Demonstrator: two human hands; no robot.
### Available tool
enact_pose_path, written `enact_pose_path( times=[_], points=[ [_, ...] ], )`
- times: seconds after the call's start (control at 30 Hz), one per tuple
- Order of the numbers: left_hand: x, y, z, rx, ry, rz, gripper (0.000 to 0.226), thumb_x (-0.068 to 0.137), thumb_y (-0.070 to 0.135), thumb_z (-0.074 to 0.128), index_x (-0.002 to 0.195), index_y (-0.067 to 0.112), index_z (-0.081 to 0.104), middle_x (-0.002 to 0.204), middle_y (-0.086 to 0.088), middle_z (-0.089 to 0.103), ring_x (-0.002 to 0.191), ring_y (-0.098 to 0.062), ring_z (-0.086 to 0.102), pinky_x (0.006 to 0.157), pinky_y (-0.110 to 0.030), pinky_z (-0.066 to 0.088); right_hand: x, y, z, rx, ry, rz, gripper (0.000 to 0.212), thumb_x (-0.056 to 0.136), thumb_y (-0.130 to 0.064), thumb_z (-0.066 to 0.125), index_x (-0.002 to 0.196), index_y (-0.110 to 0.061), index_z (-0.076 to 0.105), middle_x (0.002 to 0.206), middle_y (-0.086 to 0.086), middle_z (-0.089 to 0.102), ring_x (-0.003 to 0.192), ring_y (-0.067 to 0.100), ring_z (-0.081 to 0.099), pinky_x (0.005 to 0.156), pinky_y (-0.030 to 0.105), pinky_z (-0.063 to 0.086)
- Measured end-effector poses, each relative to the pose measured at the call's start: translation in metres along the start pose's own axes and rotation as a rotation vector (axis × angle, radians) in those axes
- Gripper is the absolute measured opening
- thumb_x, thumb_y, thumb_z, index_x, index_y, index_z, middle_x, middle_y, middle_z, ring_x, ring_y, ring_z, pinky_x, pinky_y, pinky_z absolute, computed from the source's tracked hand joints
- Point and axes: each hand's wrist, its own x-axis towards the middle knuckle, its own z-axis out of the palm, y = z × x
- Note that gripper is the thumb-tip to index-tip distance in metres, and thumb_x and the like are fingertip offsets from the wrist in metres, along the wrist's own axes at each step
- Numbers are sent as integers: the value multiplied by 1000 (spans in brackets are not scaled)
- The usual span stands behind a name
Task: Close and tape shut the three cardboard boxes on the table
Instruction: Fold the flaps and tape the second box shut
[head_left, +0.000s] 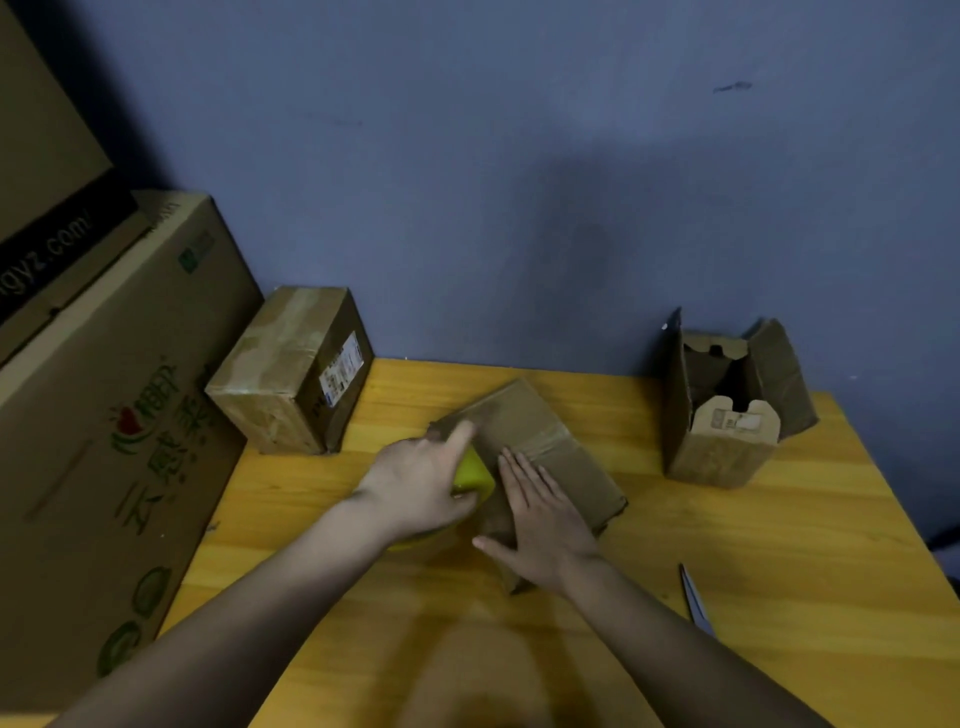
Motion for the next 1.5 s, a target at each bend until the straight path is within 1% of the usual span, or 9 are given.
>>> enact_pose_path(
  times=[0.23, 0.4, 0.47, 0.57, 0.63, 0.8, 1.03, 1.37, 1.5],
  points=[
    [-40, -23, 29, -470, 191, -179, 64, 81, 56, 62, 134, 39, 30, 130, 5, 54, 107, -23, 60, 74, -32, 48, 3, -14, -2, -25, -17, 69, 116, 66, -90, 7, 154, -14, -3, 158, 6, -20, 148, 21, -16, 117, 40, -14],
    [-44, -29, 36, -309, 180, -39, 60, 91, 64, 36, 136, 65, -3, 131, 3, 45, 100, -21, 60, 71, -28, 48, 6, -26, 4, -22, 5, 126, 82, 83, -61, 27, 137, -3, 50, 150, 14, 39, 138, 26, 40, 110, 45, 38],
    [-39, -28, 31, -247, 137, -40, 54, 93, 63, 33, 140, 60, 6, 132, 0, 44, 102, -24, 59, 74, -30, 48, 4, -24, 4, -12, 64, 113, 75, 89, -54, 31, 143, -3, 42, 154, 11, 32, 141, 24, 35, 113, 40, 35],
    [-28, -20, 19, -126, 102, 14, 55, 94, 59, 36, 145, 50, 16, 130, -5, 48, 104, -28, 60, 76, -34, 50, 6, -20, 3, -16, 38, 52, 73, 101, -48, 29, 153, -8, -2, 158, 4, -17, 148, 18, -11, 119, 32, -7],
    [-23, -18, 12, -32, 79, 56, 55, 94, 58, 37, 145, 46, 20, 124, -6, 51, 98, -28, 62, 73, -33, 50, 7, -16, 7, -43, 49, 57, 74, 102, -49, 24, 151, -10, -15, 153, 1, -30, 146, 17, -22, 114, 31, -15],
    [-32, -28, 17, 150, -115, 15, 56, 94, 60, 33, 146, 42, 21, 126, -7, 51, 100, -24, 60, 72, -30, 45, 8, -16, 9, -30, 37, 84, 74, 102, -49, 26, 151, -13, -17, 150, 0, -33, 146, 18, -23, 113, 31, -16],
    [-31, -25, 45, 88, -130, -18, 57, 96, 58, 33, 148, 43, 15, 130, -7, 47, 94, -25, 61, 65, -29, 41, 9, -17, 9, -69, -22, 53, 81, 96, -61, 31, 152, -27, -15, 154, 6, -31, 145, 23, -25, 117, 40, -11],
    [-41, -32, 88, -290, -76, -69, 75, 92, 49, 52, 150, 39, 6, 137, -3, 37, 100, -23, 60, 70, -28, 47, 5, -35, 4, -87, -14, 234, 77, 99, -46, 39, 151, -33, -16, 159, 10, -23, 145, 39, -18, 115, 56, -9],
    [-47, -32, 90, -611, 40, -126, 71, 80, 32, 73, 135, 23, 28, 128, -2, 48, 106, -22, 58, 72, -30, 47, 5, -30, -6, -15, 17, 258, 69, 101, -40, 38, 153, -29, -6, 161, 10, -15, 146, 38, -13, 117, 53, -5]
  ],
)
